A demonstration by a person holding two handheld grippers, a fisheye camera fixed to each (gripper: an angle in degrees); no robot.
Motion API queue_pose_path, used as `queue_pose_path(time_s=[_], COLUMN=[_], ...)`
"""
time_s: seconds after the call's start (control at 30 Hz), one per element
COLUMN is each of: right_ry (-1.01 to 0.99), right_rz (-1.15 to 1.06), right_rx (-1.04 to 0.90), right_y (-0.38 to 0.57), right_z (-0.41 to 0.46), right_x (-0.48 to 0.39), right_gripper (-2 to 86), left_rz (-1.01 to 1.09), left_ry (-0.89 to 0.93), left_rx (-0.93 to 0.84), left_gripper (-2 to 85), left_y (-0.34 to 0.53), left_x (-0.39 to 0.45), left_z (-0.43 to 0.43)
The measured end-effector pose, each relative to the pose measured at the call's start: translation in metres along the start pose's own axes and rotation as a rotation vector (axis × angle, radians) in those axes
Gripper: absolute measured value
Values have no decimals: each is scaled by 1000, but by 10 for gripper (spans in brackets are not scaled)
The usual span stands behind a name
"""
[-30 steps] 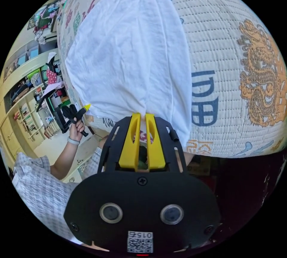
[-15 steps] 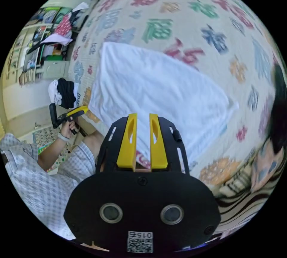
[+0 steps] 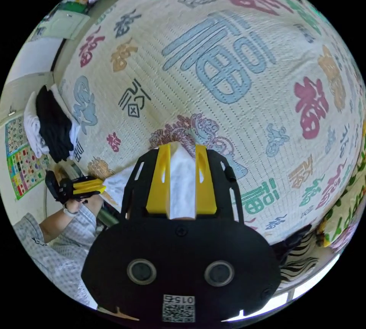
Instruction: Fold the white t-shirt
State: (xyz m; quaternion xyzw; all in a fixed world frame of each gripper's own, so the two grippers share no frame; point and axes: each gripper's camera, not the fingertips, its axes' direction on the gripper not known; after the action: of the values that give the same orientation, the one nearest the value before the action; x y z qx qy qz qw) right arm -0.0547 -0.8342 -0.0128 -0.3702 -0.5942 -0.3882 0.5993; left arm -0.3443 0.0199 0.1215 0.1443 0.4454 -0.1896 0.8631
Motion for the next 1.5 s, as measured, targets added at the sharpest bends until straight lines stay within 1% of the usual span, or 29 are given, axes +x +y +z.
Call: queue_pose_path(time_s=[0.03,0.1,0.23,0.37,0.47,0.53,0.67,0.7,0.73,0.9,1.0,1.1,1.23,1.5], right_ry=[20,9,41,-27,-78,-129,-279,-315,-322,-351,-378,-415,-437,-521], right_rz=[-10,-35,-62,-72,-103,-107,-103,-126,-130,-30,-18,-1,40,51], right_rx=[-7,-48,-63,31,109,159,300,365,389,444,498,515,511,570], right_y=[-1,-7,-8,1,19,38,115,144,159,282,342,388,429,500], right_z=[0,-1,-10,-45,-72,-87,-117,-127,-131,-140,-132,-115,-93,-72], right_x=[-4,-14,-28,-41,-48,-45,-15,-4,1,66,99,131,161,198], right_gripper=[80,28,3,-5,-7,-7,-6,-6,-6,-4,-2,-1,1,5], left_rz=[6,1,-4,-10,79,160,312,357,407,581,666,722,826,916], left_ry=[2,18,-2,-1,-43,-33,-13,-7,-1,21,4,-27,-56,-89], left_rx=[-4,4,75,144,180,181,133,110,94,15,-48,-129,-194,-279], left_gripper=[13,4,-4,-5,-5,-5,-5,-5,-4,-4,-4,-4,-3,-1], left_y=[3,8,26,48,72,91,118,125,133,160,176,189,210,223], left_x=[-1,-5,-13,-15,6,35,97,118,138,204,233,258,284,295], left_z=[2,3,-10,-32,-50,-55,-41,-29,-15,62,118,178,251,343])
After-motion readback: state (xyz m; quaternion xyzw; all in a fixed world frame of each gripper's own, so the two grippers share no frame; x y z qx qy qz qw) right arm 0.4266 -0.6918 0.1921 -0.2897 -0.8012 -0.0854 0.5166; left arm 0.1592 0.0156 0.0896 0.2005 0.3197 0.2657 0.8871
